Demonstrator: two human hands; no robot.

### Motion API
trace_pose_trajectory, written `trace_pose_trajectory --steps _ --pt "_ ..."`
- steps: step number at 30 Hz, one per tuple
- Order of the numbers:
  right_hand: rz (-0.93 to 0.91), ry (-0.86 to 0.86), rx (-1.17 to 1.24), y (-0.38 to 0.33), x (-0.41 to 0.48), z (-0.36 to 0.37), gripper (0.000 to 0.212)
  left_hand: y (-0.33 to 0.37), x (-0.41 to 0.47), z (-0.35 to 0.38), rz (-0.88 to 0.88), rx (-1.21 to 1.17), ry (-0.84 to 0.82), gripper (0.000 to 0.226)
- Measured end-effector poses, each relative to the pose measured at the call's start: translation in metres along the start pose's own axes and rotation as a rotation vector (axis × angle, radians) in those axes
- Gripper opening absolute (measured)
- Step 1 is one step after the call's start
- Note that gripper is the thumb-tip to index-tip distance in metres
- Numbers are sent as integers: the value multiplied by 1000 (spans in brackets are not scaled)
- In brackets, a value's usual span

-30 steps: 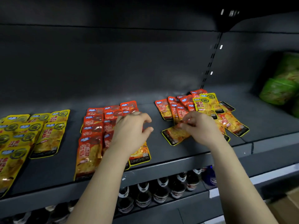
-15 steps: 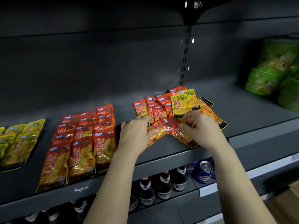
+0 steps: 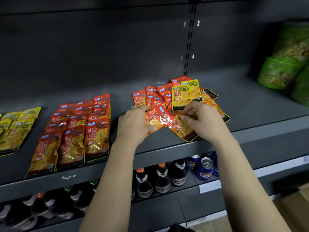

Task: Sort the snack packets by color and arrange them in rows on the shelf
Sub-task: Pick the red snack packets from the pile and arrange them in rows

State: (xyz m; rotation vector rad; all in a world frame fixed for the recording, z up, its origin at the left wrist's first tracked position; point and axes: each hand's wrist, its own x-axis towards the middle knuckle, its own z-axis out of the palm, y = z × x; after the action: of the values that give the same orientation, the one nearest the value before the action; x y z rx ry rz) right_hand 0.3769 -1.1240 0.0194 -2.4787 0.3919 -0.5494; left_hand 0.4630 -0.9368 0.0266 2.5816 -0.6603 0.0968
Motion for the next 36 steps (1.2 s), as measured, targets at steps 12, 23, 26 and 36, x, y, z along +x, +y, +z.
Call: trace_pose_trajectory --steps 12,23,26,36 --pt "-24 -49 532 -7 -3 -7 9 30 -11 11 -49 -894 259 15" --pt "-1 -164 1046 0 -7 -13 24 62 -21 37 25 -1111 141 19" --pt "35 -140 1073 6 -8 -15 31 62 -20 36 18 -1064 97 13" --pt "105 -55 988 26 -3 -28 14 45 -9 39 -178 23 194 54"
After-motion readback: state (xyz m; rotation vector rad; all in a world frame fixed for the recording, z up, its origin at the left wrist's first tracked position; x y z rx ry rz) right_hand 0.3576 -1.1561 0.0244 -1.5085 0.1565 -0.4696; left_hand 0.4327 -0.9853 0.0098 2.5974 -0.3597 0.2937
